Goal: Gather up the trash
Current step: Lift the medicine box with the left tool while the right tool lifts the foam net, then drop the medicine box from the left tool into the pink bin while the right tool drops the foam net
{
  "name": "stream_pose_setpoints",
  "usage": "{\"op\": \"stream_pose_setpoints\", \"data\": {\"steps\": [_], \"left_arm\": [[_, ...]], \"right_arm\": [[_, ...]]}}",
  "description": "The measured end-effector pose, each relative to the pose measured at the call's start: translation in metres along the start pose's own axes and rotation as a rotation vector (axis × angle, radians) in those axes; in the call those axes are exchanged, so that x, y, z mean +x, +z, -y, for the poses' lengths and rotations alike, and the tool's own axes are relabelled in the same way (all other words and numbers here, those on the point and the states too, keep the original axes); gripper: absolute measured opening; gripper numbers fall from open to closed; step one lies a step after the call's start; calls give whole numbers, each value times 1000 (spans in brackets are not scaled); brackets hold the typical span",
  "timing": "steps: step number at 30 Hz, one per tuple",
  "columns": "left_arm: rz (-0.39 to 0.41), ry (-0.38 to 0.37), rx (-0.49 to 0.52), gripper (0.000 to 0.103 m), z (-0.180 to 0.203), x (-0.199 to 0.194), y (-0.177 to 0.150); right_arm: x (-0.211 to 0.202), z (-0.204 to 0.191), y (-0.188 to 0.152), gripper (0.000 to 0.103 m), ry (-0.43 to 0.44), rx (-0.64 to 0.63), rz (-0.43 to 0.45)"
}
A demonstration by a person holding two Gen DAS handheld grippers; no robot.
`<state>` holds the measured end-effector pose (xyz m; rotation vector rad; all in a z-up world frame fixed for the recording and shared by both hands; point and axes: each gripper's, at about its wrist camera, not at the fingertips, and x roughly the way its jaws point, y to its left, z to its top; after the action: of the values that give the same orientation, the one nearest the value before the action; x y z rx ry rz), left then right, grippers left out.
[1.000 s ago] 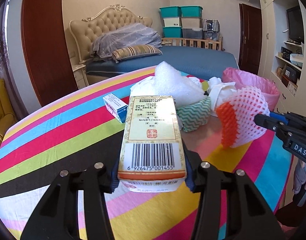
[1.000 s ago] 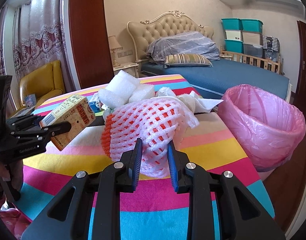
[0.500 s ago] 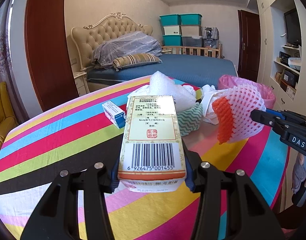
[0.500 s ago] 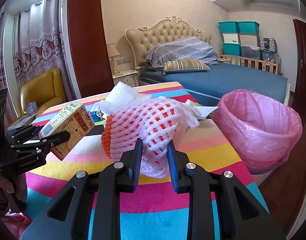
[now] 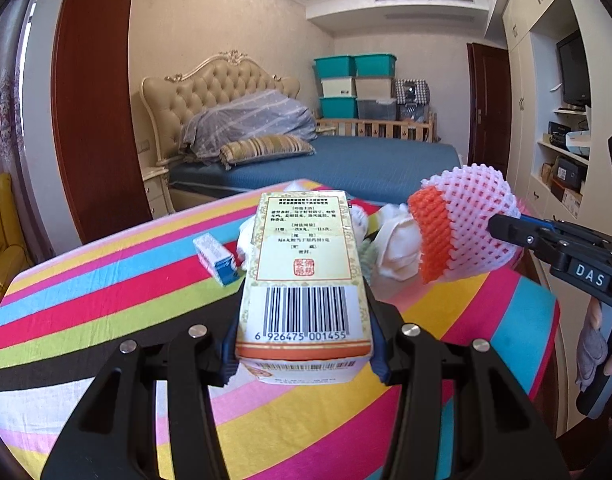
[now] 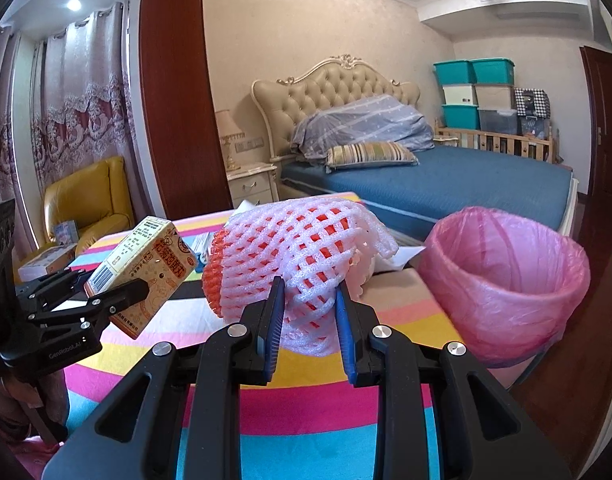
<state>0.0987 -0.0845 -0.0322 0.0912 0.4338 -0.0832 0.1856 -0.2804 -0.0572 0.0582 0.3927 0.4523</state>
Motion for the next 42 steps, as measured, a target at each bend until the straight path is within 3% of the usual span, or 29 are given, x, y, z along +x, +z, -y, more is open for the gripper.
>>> {"op": "stream_pose_setpoints", "data": {"steps": [12,24,42], "left_arm": [[56,-85,58,49,32,7,33],[78,-204,88,49,88,40,75],[15,-338,89,49,187,135,139]], "right_arm": [[-21,35,12,26,-74,43,53],[-40,99,30,26,-231,70,100],[-26,187,46,26,-411,42,69]]}}
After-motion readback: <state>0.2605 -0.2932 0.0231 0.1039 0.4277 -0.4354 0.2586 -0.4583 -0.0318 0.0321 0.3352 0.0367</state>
